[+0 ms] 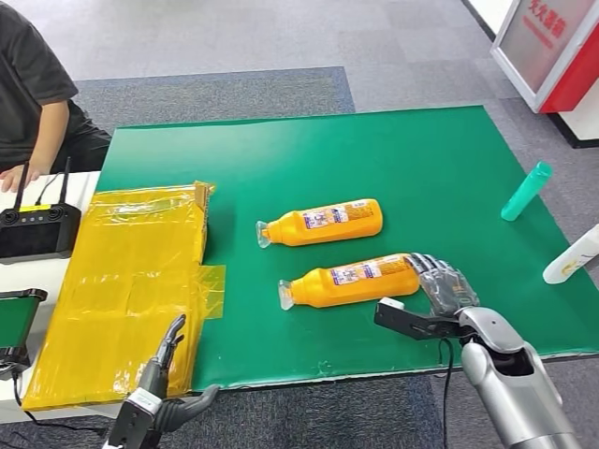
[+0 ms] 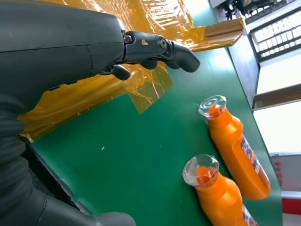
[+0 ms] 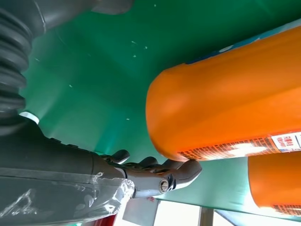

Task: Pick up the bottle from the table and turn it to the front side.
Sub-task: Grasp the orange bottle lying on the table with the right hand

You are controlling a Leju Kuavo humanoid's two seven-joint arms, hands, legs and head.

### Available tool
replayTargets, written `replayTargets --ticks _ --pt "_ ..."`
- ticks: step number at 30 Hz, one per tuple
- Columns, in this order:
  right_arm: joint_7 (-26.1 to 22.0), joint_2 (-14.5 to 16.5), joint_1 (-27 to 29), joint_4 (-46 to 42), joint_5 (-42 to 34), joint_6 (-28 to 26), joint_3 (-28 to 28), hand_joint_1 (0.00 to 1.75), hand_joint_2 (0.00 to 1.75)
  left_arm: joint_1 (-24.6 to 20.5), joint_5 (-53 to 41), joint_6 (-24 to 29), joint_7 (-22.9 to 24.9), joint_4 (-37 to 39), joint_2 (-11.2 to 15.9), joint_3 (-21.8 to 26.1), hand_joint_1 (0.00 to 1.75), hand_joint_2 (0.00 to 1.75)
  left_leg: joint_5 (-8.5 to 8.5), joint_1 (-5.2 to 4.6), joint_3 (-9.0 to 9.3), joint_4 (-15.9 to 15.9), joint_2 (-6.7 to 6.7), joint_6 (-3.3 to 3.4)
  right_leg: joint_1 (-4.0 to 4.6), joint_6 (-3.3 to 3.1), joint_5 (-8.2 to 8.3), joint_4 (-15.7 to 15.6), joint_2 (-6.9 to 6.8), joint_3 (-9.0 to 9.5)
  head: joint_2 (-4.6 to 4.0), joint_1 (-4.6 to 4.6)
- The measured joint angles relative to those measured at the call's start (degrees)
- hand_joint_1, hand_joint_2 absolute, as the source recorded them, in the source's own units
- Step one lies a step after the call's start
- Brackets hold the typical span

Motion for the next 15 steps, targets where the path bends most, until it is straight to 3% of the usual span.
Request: replayTargets --ticks 7,15 --pt "0.31 0.24 -2.41 2.56 0.88 0.02 0.79 0.0 1.75 -0.44 1.86 0.96 0.0 0.6 0.63 -1.13 0.0 1.75 0.04 0.0 -0.01 0.0 0.0 -0.01 0.0 0.0 0.05 0.0 0.01 -0.01 0.0 0.01" --pt "2.46 0.24 -9.09 1.94 2.35 4.69 1.59 0.0 1.75 -3.3 8.6 5.04 0.0 0.16 2.04 -6.22 0.0 1.75 0.25 -0.01 -0.08 0.01 -0.01 0.05 -0.02 0.07 0.21 0.0 0.0 -0.07 0.0 0.02"
